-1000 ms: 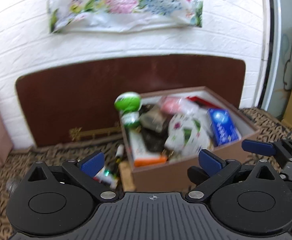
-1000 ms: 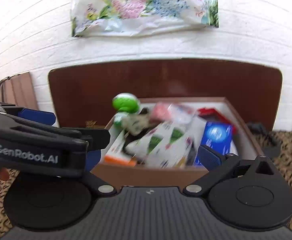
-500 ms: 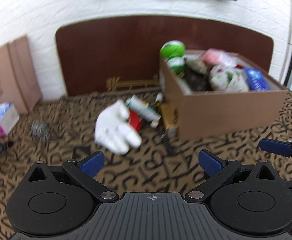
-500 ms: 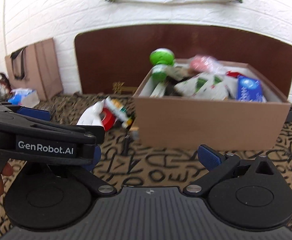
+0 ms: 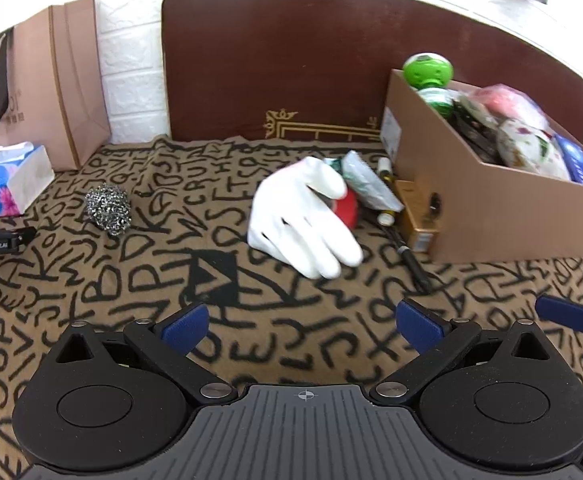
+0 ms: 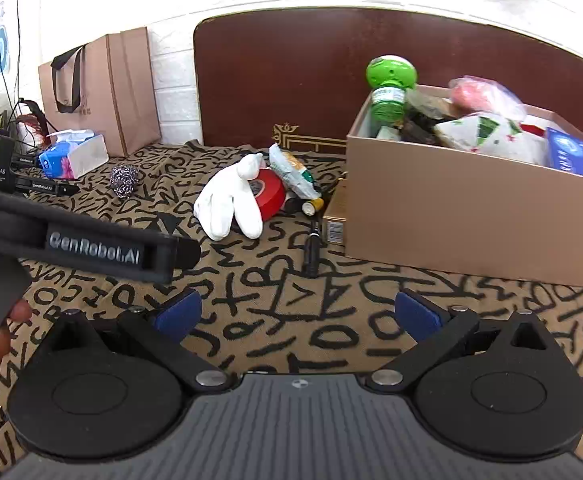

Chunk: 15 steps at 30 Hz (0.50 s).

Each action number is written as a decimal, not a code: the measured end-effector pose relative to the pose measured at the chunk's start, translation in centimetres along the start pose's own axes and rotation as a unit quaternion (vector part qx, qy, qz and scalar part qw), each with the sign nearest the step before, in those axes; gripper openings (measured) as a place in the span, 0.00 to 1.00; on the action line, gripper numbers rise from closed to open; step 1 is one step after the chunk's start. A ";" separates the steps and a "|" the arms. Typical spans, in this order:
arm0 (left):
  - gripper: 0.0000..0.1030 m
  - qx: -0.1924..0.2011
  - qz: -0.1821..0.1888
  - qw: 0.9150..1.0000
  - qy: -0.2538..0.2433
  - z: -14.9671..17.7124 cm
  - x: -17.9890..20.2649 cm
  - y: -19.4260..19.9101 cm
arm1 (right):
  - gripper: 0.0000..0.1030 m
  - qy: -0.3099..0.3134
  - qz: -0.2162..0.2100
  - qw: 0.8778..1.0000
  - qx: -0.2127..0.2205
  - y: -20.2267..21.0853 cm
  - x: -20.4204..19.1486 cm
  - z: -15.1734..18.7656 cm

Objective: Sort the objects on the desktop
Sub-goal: 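Grasp the white glove with the left gripper while the right grasps the red tape roll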

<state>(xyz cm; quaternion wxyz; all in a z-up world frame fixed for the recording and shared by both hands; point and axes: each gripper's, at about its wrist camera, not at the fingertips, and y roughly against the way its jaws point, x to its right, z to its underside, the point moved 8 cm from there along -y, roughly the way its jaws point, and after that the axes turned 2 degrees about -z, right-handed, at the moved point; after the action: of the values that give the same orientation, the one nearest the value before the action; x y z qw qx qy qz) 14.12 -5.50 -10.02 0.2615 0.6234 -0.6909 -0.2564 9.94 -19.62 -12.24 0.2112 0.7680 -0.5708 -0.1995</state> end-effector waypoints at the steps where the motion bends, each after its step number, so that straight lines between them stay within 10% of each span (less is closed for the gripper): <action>1: 1.00 -0.001 0.000 1.000 0.001 -0.3 -0.3 -0.4 | 0.99 -0.001 -0.004 1.000 0.000 -0.4 -0.1 -0.1; 15: 0.90 -0.031 0.025 0.999 0.031 -4.4 -1.4 -7.8 | 0.64 0.014 -0.020 0.999 -0.023 -7.2 -0.7 -2.2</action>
<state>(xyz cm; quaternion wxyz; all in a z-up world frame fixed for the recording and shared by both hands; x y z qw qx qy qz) 22.90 -4.95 -12.15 0.3084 0.6049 -0.6896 -0.2519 16.66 -16.91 -14.32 0.2327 0.7767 -0.5477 -0.2065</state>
